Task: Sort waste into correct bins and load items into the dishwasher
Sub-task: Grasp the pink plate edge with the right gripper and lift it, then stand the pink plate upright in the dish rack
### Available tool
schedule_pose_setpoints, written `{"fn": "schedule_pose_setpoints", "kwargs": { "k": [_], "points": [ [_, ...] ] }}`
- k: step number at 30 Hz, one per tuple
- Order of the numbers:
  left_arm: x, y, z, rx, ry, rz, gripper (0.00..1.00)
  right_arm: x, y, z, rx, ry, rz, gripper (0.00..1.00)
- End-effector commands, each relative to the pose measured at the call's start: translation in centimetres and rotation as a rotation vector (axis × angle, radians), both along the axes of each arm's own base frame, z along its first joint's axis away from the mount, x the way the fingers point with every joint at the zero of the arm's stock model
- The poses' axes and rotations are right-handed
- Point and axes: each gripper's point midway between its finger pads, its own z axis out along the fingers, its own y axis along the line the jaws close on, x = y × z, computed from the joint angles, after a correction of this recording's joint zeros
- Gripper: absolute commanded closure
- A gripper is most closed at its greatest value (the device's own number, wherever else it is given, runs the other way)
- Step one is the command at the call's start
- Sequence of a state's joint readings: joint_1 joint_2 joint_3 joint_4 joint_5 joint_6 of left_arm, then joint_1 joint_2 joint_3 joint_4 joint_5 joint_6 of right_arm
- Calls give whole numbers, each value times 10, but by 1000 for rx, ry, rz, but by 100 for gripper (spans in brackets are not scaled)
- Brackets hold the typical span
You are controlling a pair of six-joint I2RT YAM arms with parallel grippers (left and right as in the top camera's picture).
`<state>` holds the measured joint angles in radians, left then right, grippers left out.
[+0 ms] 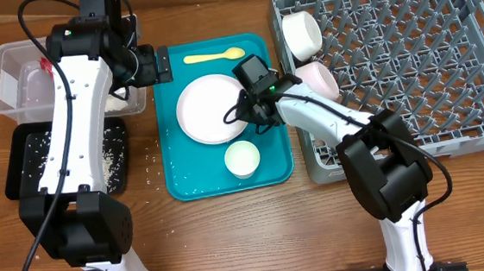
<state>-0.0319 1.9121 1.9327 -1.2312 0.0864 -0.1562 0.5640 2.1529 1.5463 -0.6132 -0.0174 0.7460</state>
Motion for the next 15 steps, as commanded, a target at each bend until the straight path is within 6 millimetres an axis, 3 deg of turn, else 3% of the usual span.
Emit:
{"fn": "schedule_pose_setpoints", "kwargs": {
  "k": [1,3,8,9,13,15],
  "points": [
    [3,-3,7,-13,-22,-1,0,28,4,24,48,-70,52,96],
    [3,-3,7,-13,-22,-1,0,42,3,48,57,-111,74,96],
    [3,-3,7,-13,-22,-1,0,67,-9,134,36,-240,119,96],
    [3,-3,7,-13,-22,-1,0,73,-25,160,-20,-280,76,96],
    [3,-3,7,-13,-22,-1,0,78,-64,207,-144,-365,14,96],
    [3,-3,7,-13,-22,-1,0,80,-93,233,-230,-417,-48,96]
  ]
}}
